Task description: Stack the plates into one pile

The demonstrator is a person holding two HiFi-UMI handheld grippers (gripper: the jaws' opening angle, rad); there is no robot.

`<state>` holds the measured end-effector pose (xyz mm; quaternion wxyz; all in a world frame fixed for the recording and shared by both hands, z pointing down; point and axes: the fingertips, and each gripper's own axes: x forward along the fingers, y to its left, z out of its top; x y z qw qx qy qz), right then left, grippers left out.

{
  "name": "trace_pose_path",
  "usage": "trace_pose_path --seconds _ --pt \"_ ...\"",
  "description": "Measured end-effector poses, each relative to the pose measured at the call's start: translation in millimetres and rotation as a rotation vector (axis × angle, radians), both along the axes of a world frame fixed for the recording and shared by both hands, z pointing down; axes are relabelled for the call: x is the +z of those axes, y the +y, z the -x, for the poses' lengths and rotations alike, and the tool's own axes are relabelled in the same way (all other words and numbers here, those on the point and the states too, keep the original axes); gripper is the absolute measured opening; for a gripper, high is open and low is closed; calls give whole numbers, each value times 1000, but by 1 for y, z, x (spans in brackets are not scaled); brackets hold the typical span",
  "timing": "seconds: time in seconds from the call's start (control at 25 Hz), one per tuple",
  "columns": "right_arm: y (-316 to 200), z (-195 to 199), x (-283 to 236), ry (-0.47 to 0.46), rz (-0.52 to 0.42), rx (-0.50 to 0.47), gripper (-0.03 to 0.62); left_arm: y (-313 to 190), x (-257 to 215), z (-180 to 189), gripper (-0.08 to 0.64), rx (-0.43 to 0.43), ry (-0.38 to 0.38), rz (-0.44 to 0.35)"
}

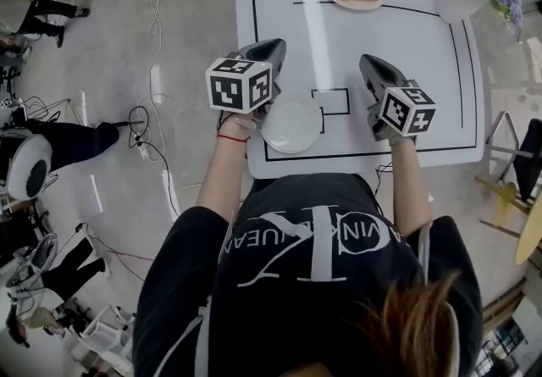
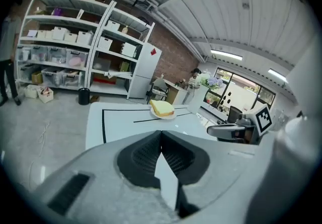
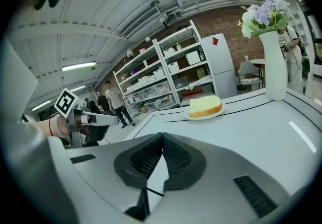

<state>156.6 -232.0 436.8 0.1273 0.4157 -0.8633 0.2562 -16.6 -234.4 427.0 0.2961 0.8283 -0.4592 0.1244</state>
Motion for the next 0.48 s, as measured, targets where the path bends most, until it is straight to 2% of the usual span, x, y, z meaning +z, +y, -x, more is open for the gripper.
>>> trace_pose_path --seconds 0.28,0.48 --pt "3 32 -35 -72 -147 -54 0 12 -23 23 8 -14 -107 -190" --pt "15 41 -63 -91 -261 -62 0 21 -47 44 8 -72 -105 -298"
